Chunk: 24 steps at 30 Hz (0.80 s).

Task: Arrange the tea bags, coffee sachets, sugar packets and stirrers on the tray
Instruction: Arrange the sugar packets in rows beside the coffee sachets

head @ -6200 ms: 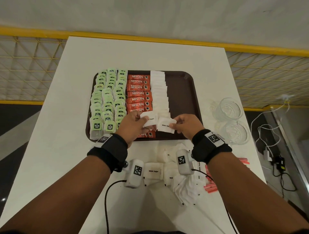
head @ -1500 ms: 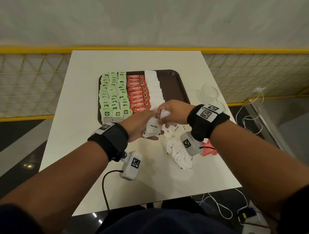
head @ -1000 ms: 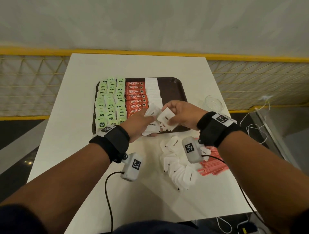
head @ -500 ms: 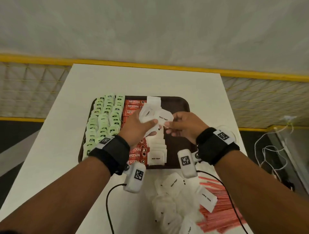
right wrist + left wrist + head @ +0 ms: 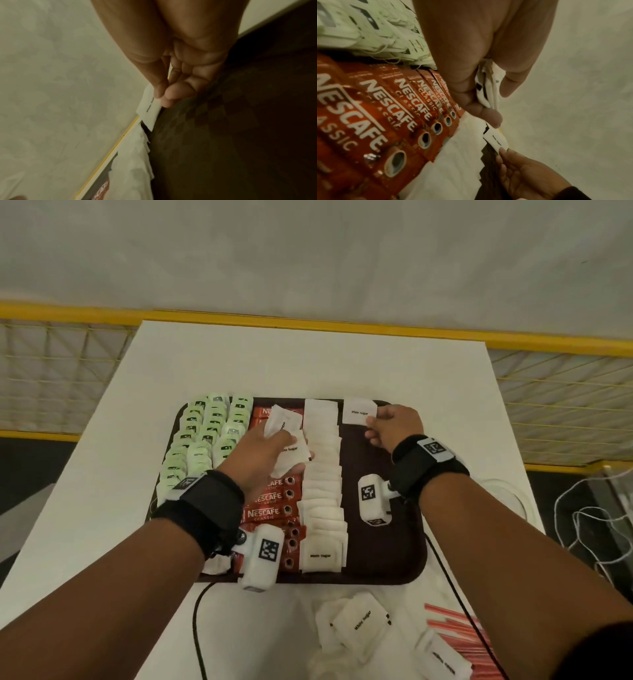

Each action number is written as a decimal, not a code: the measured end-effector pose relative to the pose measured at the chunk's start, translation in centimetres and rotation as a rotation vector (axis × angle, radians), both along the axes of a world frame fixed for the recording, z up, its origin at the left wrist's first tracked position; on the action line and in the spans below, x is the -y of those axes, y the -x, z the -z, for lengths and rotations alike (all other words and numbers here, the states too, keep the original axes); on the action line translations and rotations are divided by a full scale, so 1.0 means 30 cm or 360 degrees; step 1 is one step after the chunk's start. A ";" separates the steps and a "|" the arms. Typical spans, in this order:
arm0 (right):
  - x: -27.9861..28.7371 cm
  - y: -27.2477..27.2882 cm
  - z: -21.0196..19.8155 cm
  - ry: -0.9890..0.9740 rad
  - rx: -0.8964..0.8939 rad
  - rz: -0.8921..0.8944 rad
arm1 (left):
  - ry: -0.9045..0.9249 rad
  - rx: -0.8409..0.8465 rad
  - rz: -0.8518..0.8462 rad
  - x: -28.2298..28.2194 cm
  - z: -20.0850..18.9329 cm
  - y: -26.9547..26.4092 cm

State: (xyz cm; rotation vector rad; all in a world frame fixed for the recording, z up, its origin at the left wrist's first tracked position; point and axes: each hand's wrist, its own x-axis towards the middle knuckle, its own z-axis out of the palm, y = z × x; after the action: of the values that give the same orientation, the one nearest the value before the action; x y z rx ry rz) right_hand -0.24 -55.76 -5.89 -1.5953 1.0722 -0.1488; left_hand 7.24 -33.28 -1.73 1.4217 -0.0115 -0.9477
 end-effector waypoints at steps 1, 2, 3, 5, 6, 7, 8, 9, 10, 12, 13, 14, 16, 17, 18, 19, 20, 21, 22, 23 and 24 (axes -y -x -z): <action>0.002 -0.010 0.006 0.0010 -0.0011 0.0005 | -0.0005 -0.0002 0.0007 -0.007 0.006 -0.001; 0.002 -0.016 0.011 0.0025 -0.0025 0.0014 | 0.0001 -0.0011 0.0023 -0.015 0.010 0.000; 0.003 -0.022 0.018 0.0052 -0.0048 0.0018 | 0.0008 -0.0021 0.0046 -0.022 0.015 0.000; 0.006 -0.033 0.031 0.0119 -0.0108 0.0001 | 0.0042 -0.0065 0.0088 -0.035 0.022 0.000; 0.006 -0.037 0.033 0.0156 -0.0138 -0.0020 | 0.0066 -0.0100 0.0107 -0.040 0.025 0.000; 0.008 -0.042 0.033 0.0194 -0.0173 -0.0043 | 0.0091 -0.0136 0.0127 -0.043 0.028 -0.002; 0.009 -0.046 0.033 0.0233 -0.0222 -0.0069 | 0.0112 -0.0161 0.0151 -0.046 0.030 -0.002; 0.011 -0.048 0.030 0.0270 -0.0272 -0.0104 | 0.0123 -0.0171 0.0180 -0.047 0.032 -0.002; 0.016 -0.051 0.029 0.0300 -0.0327 -0.0140 | 0.0130 -0.0170 0.0207 -0.047 0.034 -0.001; 0.018 -0.049 0.024 0.0407 -0.0421 -0.0190 | 0.0131 -0.0146 0.0242 -0.046 0.040 0.000; 0.020 -0.048 0.022 0.0515 -0.0461 -0.0201 | 0.0128 -0.0131 0.0252 -0.043 0.042 -0.002; 0.020 -0.044 0.017 0.0635 -0.0462 -0.0192 | 0.0126 -0.0110 0.0260 -0.040 0.041 -0.001; -0.005 -0.029 -0.023 0.0678 -0.0306 -0.0267 | 0.0101 -0.0035 0.0259 -0.029 0.037 -0.003; -0.028 -0.019 -0.054 0.0563 -0.0208 -0.0373 | 0.0094 0.0010 0.0252 -0.019 0.035 -0.004; -0.057 -0.010 -0.085 0.0379 -0.0138 -0.0512 | 0.0089 0.0049 0.0234 -0.009 0.032 -0.005; -0.085 -0.001 -0.115 0.0219 -0.0101 -0.0668 | 0.0086 0.0085 0.0217 0.002 0.031 -0.007; -0.108 0.005 -0.130 0.0129 -0.0090 -0.0817 | 0.0081 0.0124 0.0208 0.011 0.029 -0.008; -0.123 0.010 -0.136 0.0082 -0.0070 -0.0914 | 0.0077 0.0159 0.0207 0.021 0.028 -0.012; -0.130 0.011 -0.132 0.0046 -0.0037 -0.0936 | 0.0078 0.0182 0.0209 0.031 0.025 -0.015; -0.129 0.012 -0.125 0.0008 0.0004 -0.0900 | 0.0083 0.0193 0.0214 0.040 0.022 -0.019; -0.123 0.013 -0.118 -0.0031 0.0054 -0.0825 | 0.0095 0.0186 0.0223 0.048 0.018 -0.025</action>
State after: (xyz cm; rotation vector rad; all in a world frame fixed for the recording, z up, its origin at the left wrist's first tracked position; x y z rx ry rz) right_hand -0.64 -52.06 -2.34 -1.7924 0.6033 0.1819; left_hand 7.98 -34.71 -2.27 1.4331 -0.2274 -0.9693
